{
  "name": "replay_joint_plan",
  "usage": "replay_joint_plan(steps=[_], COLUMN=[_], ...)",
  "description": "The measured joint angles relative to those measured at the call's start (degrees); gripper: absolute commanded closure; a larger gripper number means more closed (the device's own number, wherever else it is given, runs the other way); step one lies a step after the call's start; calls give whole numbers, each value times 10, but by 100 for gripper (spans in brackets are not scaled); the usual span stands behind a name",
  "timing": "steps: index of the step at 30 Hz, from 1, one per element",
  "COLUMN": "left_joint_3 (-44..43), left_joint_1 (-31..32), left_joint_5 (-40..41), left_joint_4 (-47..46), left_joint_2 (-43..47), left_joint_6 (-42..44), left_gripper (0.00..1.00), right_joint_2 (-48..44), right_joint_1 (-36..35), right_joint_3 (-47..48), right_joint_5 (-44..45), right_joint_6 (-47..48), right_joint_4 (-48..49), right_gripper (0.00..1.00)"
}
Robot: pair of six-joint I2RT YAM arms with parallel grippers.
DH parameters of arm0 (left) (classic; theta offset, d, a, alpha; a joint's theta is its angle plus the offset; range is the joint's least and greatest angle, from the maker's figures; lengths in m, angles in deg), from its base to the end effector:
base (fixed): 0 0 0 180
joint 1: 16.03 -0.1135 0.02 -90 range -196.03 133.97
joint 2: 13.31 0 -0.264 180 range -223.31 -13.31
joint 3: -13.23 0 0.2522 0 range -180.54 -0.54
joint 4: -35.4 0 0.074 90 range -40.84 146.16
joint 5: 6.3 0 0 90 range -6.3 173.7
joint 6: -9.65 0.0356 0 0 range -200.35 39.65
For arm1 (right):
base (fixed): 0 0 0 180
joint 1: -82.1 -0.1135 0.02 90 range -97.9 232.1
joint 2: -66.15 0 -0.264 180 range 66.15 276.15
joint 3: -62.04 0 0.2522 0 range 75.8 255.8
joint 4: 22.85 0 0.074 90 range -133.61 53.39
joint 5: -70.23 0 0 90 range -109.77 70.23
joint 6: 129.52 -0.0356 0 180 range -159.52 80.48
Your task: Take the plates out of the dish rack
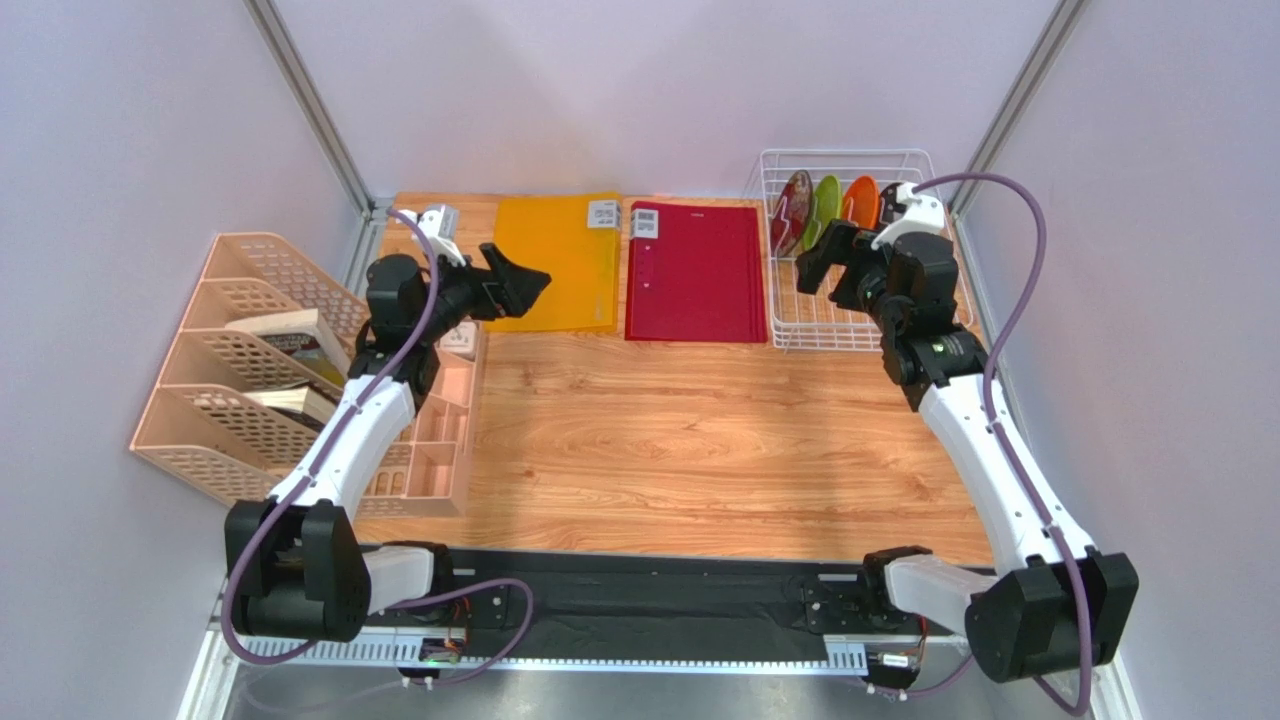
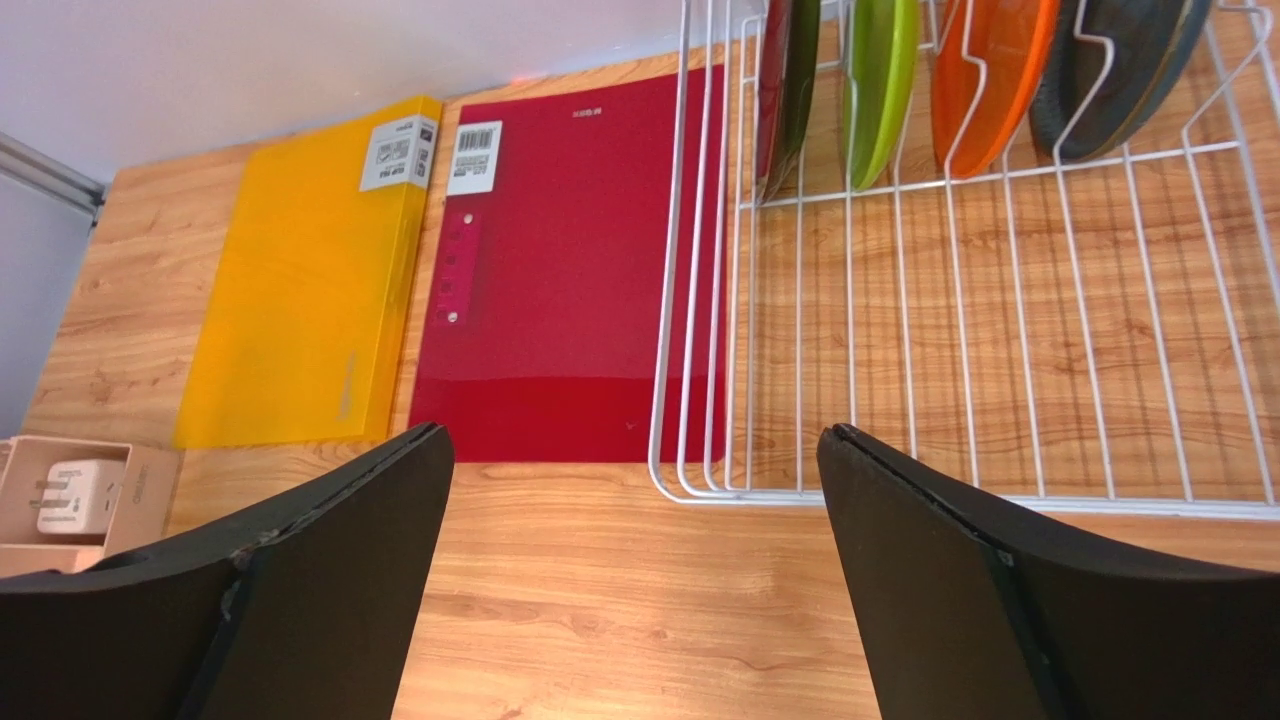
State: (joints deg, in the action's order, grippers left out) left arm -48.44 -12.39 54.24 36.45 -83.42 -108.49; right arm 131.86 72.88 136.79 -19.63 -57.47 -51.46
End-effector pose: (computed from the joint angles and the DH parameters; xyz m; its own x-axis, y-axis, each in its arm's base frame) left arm 0.2815 -0.0355 0.3074 -0.3995 -0.3861 -0.8315 0.3980 0.7440 -0.5367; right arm 0.2603 0.0422 0.3570 -0.3632 0.2533 -0.8966 -0.0484 0.9559 0.2896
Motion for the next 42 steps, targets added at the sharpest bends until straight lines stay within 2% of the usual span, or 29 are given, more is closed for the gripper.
replay_joint_plan(steps=[4, 9, 12, 17, 22, 31, 42], left_joint_3=[25, 15, 13, 40, 61, 61, 61], left_joint_1=[5, 7, 9, 18, 36, 64, 69], left_joint_5=[16, 56, 68, 75, 84, 98, 106], left_joint_4=[14, 69, 77, 50, 34, 10, 1], left_joint_2=[3, 0, -1, 1, -14, -70, -101], left_joint_6=[2, 24, 32, 31, 29, 30, 34], left_gripper=[0, 0, 0, 0, 0, 0, 0], right_joint_2=[24, 49, 143, 330, 446, 587, 675], right_joint_1=[-1, 3, 7, 7, 6, 3, 3], right_joint_3=[17, 32, 126, 349, 473, 582, 663], right_joint_5=[-7, 35, 57, 80, 94, 139, 176], right_joint_6=[2, -18, -11, 12, 23, 50, 76], right_joint_4=[1, 33, 15, -70, -125, -161, -162], right_gripper=[0, 0, 4, 10, 18, 27, 39])
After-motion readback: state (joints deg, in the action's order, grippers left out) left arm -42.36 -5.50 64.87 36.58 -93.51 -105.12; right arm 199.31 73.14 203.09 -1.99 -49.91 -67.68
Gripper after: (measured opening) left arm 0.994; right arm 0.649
